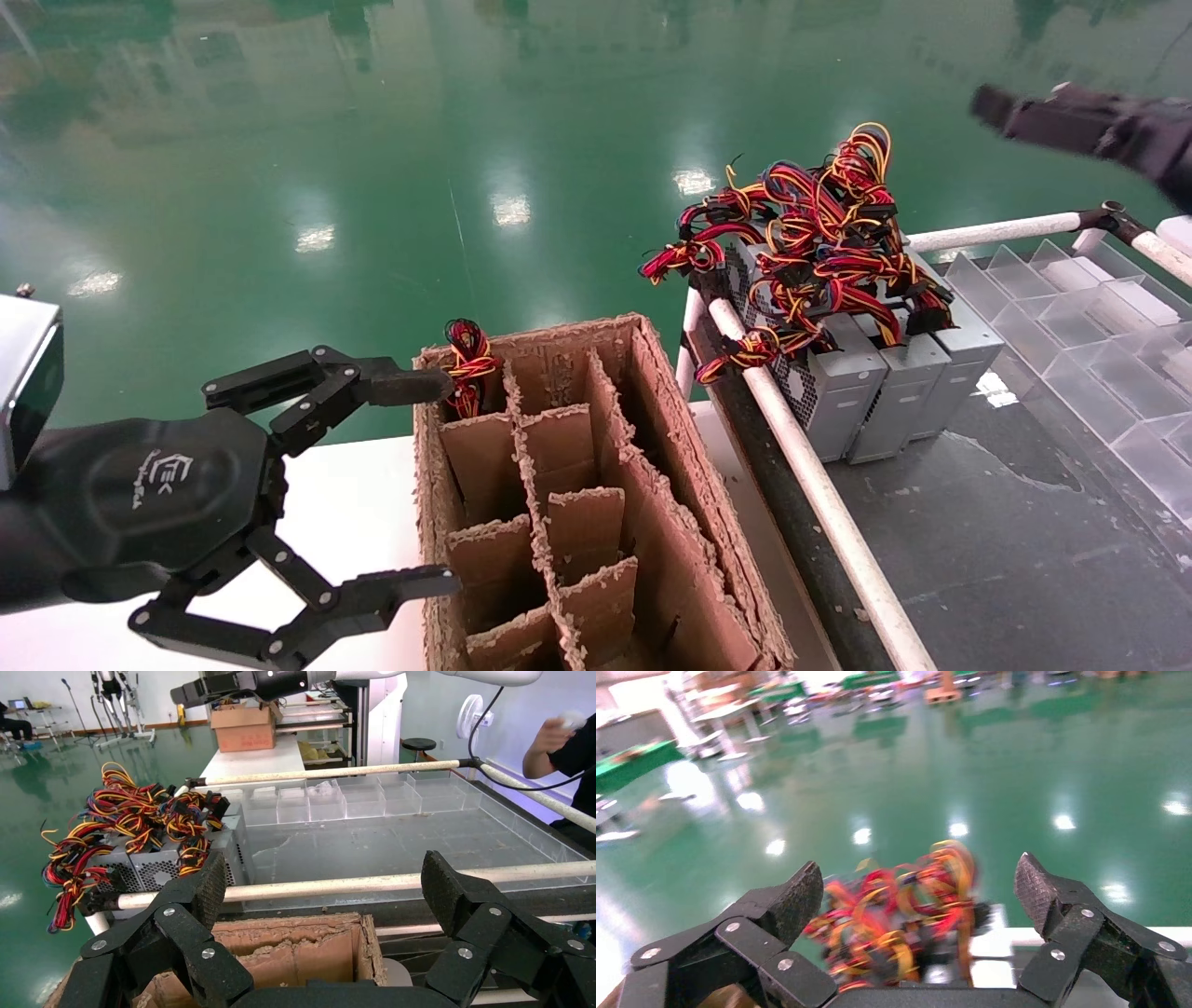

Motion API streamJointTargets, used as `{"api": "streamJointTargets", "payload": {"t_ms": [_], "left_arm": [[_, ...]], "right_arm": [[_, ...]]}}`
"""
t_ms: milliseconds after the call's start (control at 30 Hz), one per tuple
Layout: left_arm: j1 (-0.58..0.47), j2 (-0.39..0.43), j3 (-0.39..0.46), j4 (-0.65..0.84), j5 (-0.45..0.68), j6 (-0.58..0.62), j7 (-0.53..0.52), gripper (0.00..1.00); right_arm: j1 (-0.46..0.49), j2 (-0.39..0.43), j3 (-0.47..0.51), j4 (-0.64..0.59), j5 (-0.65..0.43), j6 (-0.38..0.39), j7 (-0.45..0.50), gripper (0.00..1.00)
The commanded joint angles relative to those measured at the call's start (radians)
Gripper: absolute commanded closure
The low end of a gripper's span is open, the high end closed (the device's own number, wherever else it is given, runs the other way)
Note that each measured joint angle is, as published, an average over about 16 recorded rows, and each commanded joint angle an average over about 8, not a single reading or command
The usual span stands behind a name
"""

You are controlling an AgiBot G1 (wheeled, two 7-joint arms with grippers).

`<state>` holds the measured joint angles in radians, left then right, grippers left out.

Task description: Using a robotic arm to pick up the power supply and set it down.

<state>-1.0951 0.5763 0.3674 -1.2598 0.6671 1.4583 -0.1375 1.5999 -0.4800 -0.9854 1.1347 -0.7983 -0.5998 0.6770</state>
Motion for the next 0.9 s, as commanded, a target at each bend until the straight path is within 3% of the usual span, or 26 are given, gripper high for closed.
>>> {"api": "streamJointTargets", "payload": {"t_ms": [33, 900], "left_arm": [[0.000, 0.000, 0.000, 0.000, 0.000, 0.000, 0.000, 0.00], [0.000, 0.000, 0.000, 0.000, 0.000, 0.000, 0.000, 0.00]], "right_arm": [[-0.021, -0.005, 0.028, 0.006, 0.003, -0.035, -0.019, 0.00], [-0.286, -0.072, 0.385, 0.081, 0.037, -0.488, -0.267, 0.00]]}}
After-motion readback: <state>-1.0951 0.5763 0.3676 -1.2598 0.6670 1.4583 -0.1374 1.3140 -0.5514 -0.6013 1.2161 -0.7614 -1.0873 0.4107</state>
